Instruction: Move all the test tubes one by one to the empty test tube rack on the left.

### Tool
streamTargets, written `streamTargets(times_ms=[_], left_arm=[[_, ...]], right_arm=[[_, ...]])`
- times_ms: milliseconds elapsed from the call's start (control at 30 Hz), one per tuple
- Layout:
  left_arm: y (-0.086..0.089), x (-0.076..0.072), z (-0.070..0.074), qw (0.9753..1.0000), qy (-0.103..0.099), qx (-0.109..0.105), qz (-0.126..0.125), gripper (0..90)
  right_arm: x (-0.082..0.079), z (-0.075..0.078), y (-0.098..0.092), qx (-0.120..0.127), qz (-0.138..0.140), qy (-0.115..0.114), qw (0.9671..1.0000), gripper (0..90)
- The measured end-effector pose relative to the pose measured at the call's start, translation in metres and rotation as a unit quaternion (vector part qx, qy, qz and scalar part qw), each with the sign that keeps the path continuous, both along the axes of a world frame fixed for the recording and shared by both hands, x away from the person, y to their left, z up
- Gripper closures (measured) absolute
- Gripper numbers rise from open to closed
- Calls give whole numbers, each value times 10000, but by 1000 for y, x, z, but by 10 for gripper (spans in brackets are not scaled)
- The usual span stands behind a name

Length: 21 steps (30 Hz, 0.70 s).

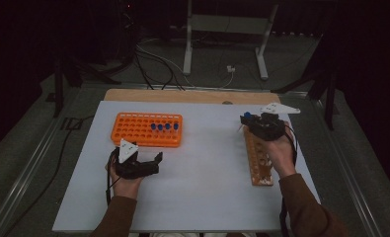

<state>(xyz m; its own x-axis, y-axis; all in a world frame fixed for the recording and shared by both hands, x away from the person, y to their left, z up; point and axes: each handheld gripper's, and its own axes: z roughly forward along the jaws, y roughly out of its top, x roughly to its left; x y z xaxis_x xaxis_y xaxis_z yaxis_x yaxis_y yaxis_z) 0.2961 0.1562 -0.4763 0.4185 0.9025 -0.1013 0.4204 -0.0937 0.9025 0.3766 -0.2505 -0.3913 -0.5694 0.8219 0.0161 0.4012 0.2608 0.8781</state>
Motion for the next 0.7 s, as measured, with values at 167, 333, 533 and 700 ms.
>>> streamTargets(times_ms=[167, 333, 533, 700], left_arm=[[-2, -1, 1, 10000, 1, -25, -53, 9], [-5, -1, 3, 9999, -37, -31, -89, 9], [-8, -1, 4, 9999, -57, -38, -112, 9], [-11, -1, 6, 9997, -47, -163, -195, 9]], right_arm=[[-4, -1, 8, 54, 146, 15, 9999, 772], [-9, -1, 19, 63, 317, 27, 9995, 772], [-14, -2, 34, -11, 524, 21, 9986, 772], [-17, -3, 45, 11, 656, 43, 9978, 772]])
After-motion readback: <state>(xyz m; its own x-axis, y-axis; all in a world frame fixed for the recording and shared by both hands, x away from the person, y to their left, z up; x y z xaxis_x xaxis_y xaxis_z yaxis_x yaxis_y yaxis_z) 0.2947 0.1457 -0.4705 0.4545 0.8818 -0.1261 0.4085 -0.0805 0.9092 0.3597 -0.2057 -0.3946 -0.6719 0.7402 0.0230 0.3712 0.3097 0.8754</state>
